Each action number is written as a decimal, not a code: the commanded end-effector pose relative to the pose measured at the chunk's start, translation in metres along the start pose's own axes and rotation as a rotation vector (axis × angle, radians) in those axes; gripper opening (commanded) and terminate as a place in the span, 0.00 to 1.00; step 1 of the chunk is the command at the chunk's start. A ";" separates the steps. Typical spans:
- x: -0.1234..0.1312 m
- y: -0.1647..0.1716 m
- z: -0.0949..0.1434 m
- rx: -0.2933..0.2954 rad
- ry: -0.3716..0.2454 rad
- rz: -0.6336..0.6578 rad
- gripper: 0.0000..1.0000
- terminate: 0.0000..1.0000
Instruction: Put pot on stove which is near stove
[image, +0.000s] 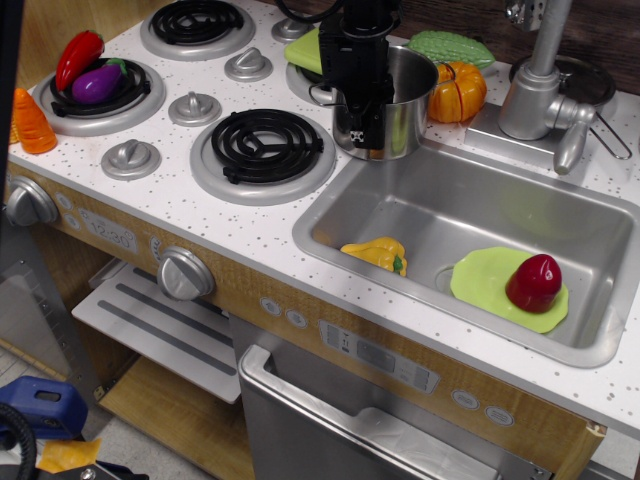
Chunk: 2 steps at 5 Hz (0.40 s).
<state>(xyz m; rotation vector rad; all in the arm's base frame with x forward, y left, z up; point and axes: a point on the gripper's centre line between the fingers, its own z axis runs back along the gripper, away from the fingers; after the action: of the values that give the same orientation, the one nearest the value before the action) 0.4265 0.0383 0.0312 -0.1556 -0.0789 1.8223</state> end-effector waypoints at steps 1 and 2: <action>0.000 -0.013 0.038 -0.093 -0.051 -0.012 0.00 0.00; 0.000 -0.005 0.048 -0.108 -0.116 -0.013 0.00 0.00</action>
<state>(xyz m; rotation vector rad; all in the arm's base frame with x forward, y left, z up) 0.4147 0.0409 0.0452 -0.0379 -0.2131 1.8093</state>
